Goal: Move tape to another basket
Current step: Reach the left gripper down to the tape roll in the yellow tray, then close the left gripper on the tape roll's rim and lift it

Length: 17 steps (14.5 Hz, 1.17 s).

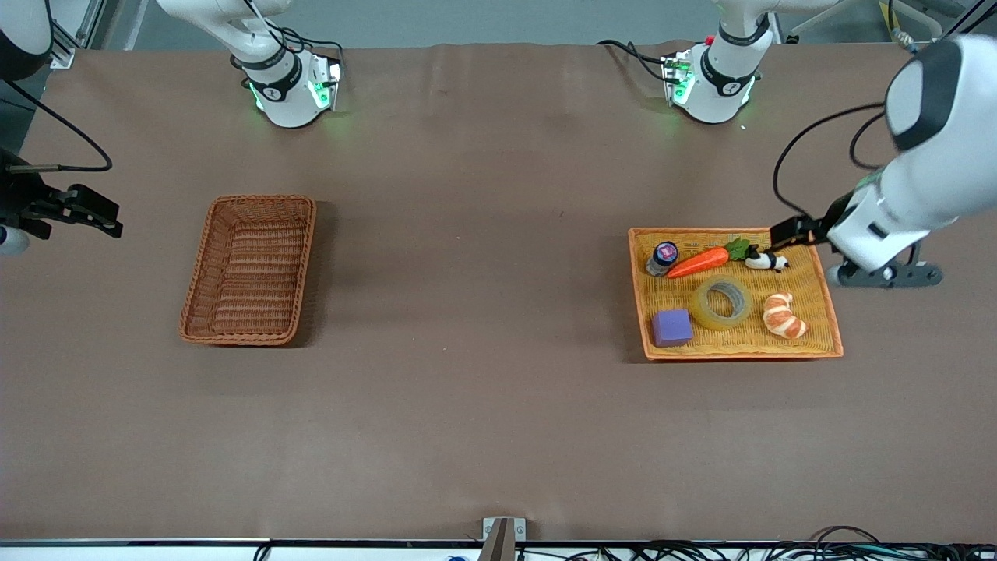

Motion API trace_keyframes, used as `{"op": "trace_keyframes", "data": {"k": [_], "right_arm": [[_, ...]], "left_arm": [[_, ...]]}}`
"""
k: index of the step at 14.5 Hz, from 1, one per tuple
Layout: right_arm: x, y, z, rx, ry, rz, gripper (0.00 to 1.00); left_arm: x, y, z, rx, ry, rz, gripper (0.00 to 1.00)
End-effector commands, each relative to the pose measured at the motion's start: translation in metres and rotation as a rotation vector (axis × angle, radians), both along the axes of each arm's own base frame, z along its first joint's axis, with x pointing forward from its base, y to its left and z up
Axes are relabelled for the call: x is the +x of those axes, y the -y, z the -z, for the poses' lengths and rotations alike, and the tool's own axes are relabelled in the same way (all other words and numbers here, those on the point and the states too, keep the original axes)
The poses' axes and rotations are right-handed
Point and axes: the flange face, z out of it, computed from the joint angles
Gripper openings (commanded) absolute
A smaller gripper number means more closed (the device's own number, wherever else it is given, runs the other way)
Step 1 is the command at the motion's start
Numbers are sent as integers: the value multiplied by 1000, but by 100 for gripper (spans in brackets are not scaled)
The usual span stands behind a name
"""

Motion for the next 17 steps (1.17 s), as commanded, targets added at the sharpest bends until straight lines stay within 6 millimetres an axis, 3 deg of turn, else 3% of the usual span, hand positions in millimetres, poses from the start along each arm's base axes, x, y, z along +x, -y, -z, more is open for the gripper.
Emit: {"op": "trace_keyframes", "data": {"k": [1,8,13,17], "right_arm": [[-1,2,-3,17,4,-1,100],[-2,8,-2,17,0,9,100],[-1,3,-1,17,1,0,100],[-1,4,-1,17,3,2,100]], "left_arm": [[4,-11,43,36,36,-2,100],[-5,-21,187,39,68,0,100],[-19,-22,243,44,-14,2,100],[-16,-24,269,38,16,-1,93]]}}
